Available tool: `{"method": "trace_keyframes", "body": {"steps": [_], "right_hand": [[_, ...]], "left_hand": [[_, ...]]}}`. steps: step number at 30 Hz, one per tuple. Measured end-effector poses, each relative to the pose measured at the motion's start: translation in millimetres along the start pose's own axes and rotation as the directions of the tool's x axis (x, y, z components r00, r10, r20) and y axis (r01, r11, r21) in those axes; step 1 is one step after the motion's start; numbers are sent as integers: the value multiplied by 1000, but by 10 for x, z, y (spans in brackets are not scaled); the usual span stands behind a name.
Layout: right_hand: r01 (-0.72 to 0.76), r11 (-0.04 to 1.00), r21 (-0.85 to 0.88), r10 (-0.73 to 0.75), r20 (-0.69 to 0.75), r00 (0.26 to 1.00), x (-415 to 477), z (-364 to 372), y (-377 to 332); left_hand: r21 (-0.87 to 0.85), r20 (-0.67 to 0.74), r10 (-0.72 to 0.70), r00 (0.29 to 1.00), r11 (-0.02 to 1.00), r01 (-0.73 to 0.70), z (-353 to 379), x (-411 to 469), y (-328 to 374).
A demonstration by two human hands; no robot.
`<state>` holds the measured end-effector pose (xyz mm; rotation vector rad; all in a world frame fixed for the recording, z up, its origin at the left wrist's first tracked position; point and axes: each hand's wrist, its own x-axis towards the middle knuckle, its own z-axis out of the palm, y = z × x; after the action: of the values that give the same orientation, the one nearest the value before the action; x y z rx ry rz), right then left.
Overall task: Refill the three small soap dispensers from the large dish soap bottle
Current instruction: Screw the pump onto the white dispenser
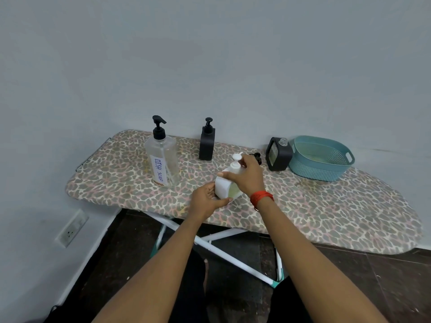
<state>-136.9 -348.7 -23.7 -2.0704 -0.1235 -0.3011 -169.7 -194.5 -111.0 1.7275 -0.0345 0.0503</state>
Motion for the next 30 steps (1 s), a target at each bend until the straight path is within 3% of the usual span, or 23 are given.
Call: {"method": "trace_keyframes", "body": {"steps": [3, 6, 9, 14, 23, 30], "right_hand": [[4, 988, 153, -27, 150, 988, -33, -157, 76], [-20, 982, 190, -21, 211, 977, -24, -295, 134], [-32, 984, 174, 4, 159, 987, -4, -243, 107], [-34, 999, -40, 33, -23, 999, 36, 29, 6], [-16, 980, 198, -11, 133, 991, -112, -216, 218], [-75, 985, 153, 83, -48, 995, -25, 25, 87]], "left_hand": [[-21, 3, -5, 1000, 1000, 5, -3, -11, 20], [-19, 4, -6, 1000, 1000, 6, -1, -7, 26], [-14, 0, -10, 1000, 1000, 10, 4, -7, 18], [-3, -1, -11, 1000, 1000, 11, 9, -8, 28], [-12, -4, -25, 1000, 1000, 25, 9, 3, 31], [-1, -8, -14, 1000, 1000, 14, 7, -19, 28]]}}
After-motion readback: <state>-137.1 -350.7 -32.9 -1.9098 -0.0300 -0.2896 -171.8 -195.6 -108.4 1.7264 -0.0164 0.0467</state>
